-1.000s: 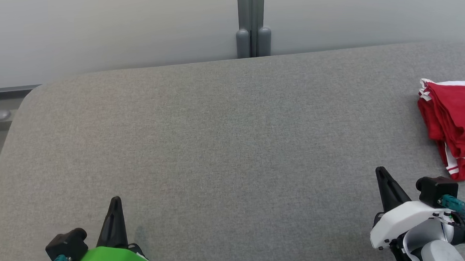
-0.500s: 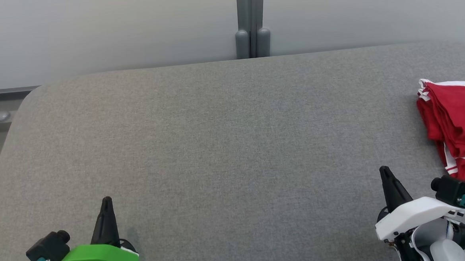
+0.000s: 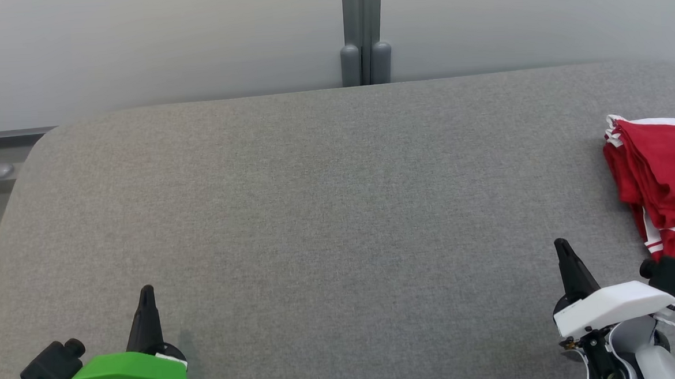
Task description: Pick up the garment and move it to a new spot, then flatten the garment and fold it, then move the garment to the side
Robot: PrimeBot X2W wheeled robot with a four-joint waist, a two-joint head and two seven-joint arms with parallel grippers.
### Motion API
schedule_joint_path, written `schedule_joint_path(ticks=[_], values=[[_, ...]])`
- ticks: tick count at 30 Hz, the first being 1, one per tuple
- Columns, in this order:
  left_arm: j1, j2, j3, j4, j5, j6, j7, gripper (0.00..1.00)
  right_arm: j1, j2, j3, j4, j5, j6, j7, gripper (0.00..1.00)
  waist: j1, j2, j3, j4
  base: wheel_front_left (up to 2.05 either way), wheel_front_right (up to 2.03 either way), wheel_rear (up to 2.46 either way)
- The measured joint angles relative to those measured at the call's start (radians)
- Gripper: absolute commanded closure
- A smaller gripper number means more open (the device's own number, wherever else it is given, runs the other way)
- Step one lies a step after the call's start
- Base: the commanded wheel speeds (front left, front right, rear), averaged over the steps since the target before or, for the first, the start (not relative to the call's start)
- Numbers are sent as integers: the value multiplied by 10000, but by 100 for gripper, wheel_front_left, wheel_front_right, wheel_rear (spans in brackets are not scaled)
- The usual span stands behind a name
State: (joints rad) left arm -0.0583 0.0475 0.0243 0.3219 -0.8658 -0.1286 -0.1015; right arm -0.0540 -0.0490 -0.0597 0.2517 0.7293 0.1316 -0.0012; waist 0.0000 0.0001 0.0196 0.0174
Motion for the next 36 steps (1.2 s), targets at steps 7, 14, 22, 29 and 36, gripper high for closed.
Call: schedule_joint_path(ticks=[7, 14, 22, 29, 36], values=[[-52, 0, 84, -90, -788, 0, 226, 100, -75, 0, -65, -2, 959, 0, 102, 100, 0, 0, -12, -14, 0, 0, 0], [-99, 0, 165, -182, -1551, 0, 453, 100, -124, 0, -128, -6, 1875, -2, 236, 100, 0, 0, -26, -28, 0, 0, 0], [-134, 0, 293, -255, -2397, 0, 704, 100, -148, 0, -182, -10, 2834, -2, 366, 100, 0, 0, -40, -43, 0, 0, 0], [-149, 0, 372, -309, -3078, 0, 897, 100, -210, 0, -228, -13, 3639, -4, 460, 100, 0, 0, -54, -57, 0, 0, 0], [-221, 0, 433, -374, -3697, 0, 1076, 100, -245, 0, -267, -17, 4370, -10, 543, 100, 0, 0, -66, -70, 0, 0, 0]])
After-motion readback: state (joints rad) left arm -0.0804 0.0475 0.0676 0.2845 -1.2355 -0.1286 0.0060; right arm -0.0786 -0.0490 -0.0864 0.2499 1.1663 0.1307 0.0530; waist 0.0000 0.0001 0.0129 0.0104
